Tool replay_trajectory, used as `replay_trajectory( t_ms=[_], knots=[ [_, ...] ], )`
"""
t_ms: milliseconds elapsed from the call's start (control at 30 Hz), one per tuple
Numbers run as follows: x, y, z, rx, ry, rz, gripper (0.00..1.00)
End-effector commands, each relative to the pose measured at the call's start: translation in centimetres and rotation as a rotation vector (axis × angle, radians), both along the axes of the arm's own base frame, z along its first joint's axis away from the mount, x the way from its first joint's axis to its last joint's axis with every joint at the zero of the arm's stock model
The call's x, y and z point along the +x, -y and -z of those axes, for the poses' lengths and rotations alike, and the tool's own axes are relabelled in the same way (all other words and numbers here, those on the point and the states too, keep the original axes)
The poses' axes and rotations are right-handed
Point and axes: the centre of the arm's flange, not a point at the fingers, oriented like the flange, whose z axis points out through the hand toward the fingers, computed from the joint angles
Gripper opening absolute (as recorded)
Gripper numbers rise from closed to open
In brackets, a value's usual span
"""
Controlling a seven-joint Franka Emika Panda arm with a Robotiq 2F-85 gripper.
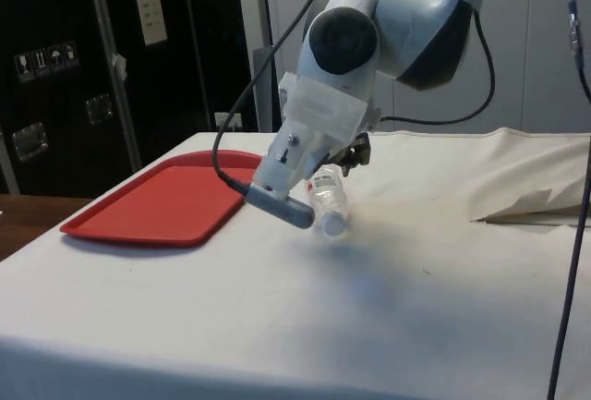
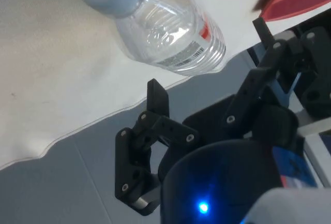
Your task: Place the bottle upright on the tray.
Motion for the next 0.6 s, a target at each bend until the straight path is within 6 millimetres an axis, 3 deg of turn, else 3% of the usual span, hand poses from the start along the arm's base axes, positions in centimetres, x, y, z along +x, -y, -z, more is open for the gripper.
replay_trajectory(
  t_ms=[0,567],
  knots=[
    [0.0,0.0,0.1,-0.002,0.005,0.001,1.0],
    [-0.4,-0.2,1.3,-0.065,0.059,0.03,1.0]
  ],
)
